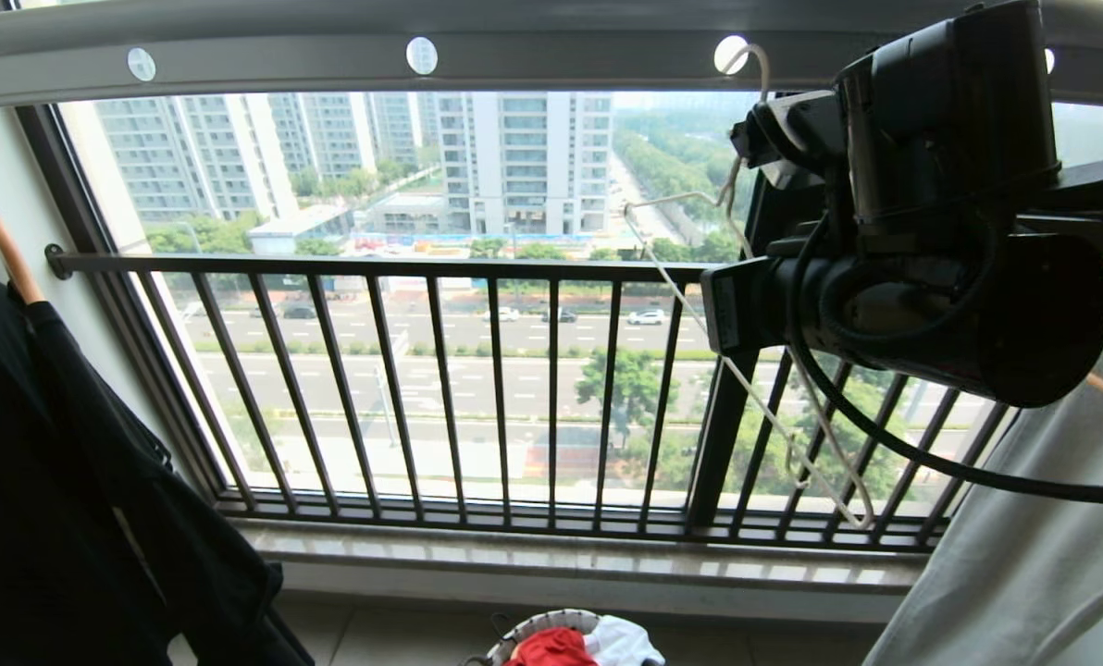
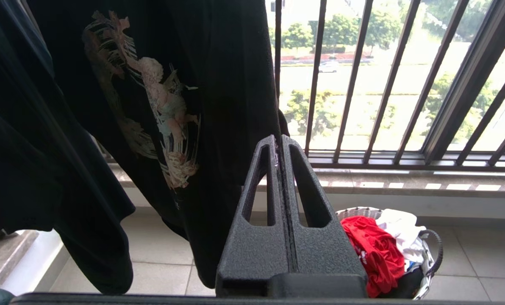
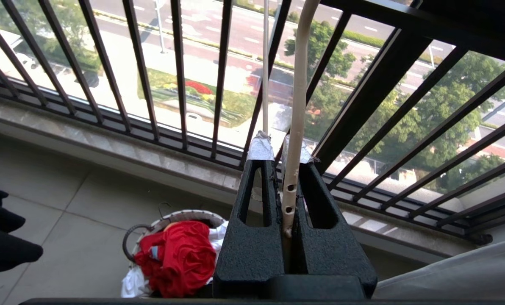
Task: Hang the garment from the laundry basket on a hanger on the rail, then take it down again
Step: Pick up the clothes rack on the clothesline
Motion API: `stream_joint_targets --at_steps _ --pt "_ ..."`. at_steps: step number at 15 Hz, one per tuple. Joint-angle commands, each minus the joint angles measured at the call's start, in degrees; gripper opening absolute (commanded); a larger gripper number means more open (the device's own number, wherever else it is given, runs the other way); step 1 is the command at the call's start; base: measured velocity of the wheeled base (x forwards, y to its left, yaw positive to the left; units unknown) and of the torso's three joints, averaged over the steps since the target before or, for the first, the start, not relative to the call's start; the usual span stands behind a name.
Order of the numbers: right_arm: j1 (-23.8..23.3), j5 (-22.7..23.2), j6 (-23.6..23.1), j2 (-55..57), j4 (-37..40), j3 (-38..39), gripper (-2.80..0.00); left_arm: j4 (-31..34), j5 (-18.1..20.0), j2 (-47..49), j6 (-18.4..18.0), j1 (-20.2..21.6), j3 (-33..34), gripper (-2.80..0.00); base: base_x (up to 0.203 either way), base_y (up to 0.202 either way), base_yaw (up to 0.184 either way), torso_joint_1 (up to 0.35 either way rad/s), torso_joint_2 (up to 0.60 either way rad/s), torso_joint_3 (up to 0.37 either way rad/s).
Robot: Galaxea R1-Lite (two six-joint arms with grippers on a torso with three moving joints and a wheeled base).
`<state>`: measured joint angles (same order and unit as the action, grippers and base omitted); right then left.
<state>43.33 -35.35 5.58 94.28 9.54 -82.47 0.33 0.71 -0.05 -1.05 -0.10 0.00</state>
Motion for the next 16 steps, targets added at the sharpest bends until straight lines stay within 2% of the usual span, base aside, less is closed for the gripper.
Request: stream_joint_targets --at_steps 1,16 --pt "0.0 -0.2 0.0 -2.0 0.0 1.0 -2.80 -0.1 0.0 0.0 0.0 0.0 0.0 -2.80 0.000 0.000 0.000 0.000 0.00 0.000" --pt "3.9 -3.8 -4.4 -9.7 0.1 1.1 -2.80 0.0 0.0 0.0 0.0 0.0 0.0 -2.80 0.000 0.000 0.000 0.000 0.00 0.000"
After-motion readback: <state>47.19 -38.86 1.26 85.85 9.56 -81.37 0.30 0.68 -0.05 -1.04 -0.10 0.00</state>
